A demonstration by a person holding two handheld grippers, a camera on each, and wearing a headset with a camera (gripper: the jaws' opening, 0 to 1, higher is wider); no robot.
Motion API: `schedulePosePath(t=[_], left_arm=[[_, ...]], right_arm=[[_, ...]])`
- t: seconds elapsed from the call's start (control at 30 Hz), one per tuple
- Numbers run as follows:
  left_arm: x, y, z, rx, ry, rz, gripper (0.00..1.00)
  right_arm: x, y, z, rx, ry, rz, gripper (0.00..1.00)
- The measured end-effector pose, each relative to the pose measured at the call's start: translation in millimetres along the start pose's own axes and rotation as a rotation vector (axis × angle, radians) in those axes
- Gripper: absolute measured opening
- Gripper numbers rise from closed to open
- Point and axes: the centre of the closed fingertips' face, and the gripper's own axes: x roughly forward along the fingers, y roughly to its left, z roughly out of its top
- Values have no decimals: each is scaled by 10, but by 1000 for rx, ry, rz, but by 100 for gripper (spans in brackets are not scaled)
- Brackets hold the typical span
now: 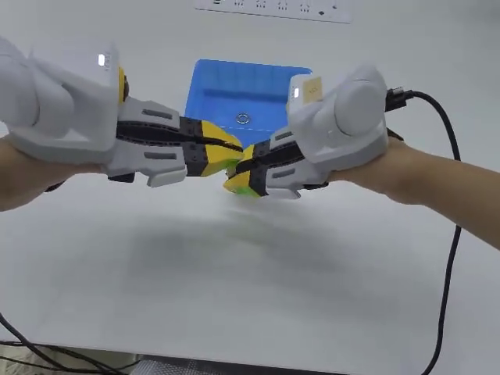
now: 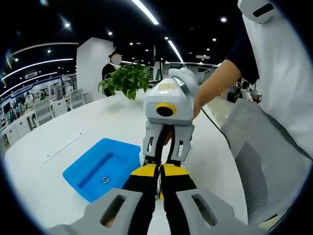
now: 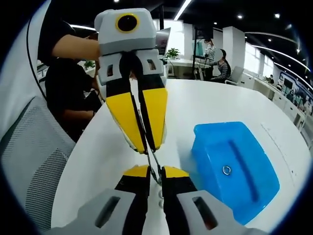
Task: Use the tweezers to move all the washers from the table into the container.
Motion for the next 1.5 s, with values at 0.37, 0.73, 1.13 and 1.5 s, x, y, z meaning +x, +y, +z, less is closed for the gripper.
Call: schedulePosePath(t=[0.37,0.73,1.13,1.5], left_arm=[[-107,-105,111,-3,-27,-5,26],[-432,-52,189,-60,-113,155,46],[-568,-73,38,-171,-153,253,73],[-596,41,-48,-220,-165,319,92]], right_arm=[[-27,40,75,1,3,-15,9],[-278,28,357,-15,-28,-58,9],[-647,-316,603,-27,-72,-144,9],[-624,-840,511,-28,-62,-197,9]])
